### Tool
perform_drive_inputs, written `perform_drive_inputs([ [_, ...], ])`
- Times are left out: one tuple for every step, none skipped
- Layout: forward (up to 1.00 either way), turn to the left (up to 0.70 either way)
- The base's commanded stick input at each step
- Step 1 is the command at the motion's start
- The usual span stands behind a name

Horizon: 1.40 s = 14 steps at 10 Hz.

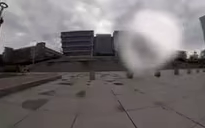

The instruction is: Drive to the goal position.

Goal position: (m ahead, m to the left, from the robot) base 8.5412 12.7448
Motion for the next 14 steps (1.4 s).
perform_drive_inputs([
  [0.70, 0.00],
  [0.70, 0.00],
  [0.70, 0.00],
  [0.70, 0.00],
  [0.70, 0.00],
  [0.70, 0.00],
  [0.70, 0.00],
  [0.70, 0.00],
  [0.70, 0.00],
  [0.70, 0.00],
  [0.70, 0.00],
  [0.70, 0.00],
  [0.70, 0.00],
  [0.70, 0.00],
])
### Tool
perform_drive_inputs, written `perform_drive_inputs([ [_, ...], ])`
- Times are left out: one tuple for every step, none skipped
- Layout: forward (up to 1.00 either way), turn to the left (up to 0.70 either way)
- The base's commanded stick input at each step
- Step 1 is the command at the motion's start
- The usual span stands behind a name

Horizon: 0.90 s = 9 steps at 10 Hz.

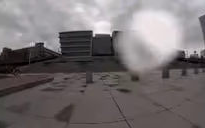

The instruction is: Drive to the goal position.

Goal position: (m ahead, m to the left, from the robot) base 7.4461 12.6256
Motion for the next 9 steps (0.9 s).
perform_drive_inputs([
  [0.70, 0.00],
  [0.70, 0.00],
  [0.70, 0.00],
  [0.70, 0.00],
  [0.70, 0.00],
  [0.70, 0.00],
  [0.70, -0.13],
  [0.70, -0.35],
  [0.70, -0.31],
])
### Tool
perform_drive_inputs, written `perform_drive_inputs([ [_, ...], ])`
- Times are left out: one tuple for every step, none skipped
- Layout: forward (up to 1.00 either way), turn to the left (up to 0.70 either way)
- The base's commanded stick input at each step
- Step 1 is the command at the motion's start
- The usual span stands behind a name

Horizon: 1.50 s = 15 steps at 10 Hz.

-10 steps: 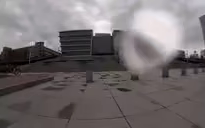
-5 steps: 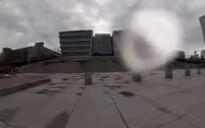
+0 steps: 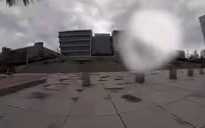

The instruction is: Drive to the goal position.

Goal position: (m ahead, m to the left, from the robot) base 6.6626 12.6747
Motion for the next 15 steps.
perform_drive_inputs([
  [0.70, -0.02],
  [0.70, 0.00],
  [0.70, 0.00],
  [0.70, 0.00],
  [0.70, 0.00],
  [0.70, 0.00],
  [0.70, 0.00],
  [0.70, 0.00],
  [0.70, 0.00],
  [0.70, 0.00],
  [0.70, 0.00],
  [0.70, 0.00],
  [0.70, 0.00],
  [0.70, 0.00],
  [0.70, 0.00],
])
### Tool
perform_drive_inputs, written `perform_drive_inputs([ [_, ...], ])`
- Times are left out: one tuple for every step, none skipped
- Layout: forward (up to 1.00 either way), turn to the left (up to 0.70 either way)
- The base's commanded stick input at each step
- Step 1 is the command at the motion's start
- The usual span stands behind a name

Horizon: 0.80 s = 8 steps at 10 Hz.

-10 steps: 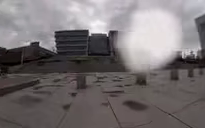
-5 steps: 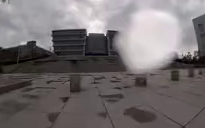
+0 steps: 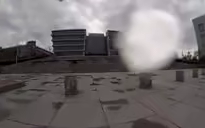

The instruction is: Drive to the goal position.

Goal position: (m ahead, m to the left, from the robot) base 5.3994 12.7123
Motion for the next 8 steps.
perform_drive_inputs([
  [0.70, 0.00],
  [0.70, 0.00],
  [0.70, 0.00],
  [0.70, 0.00],
  [0.70, 0.00],
  [0.70, 0.00],
  [0.70, 0.00],
  [0.70, 0.00],
])
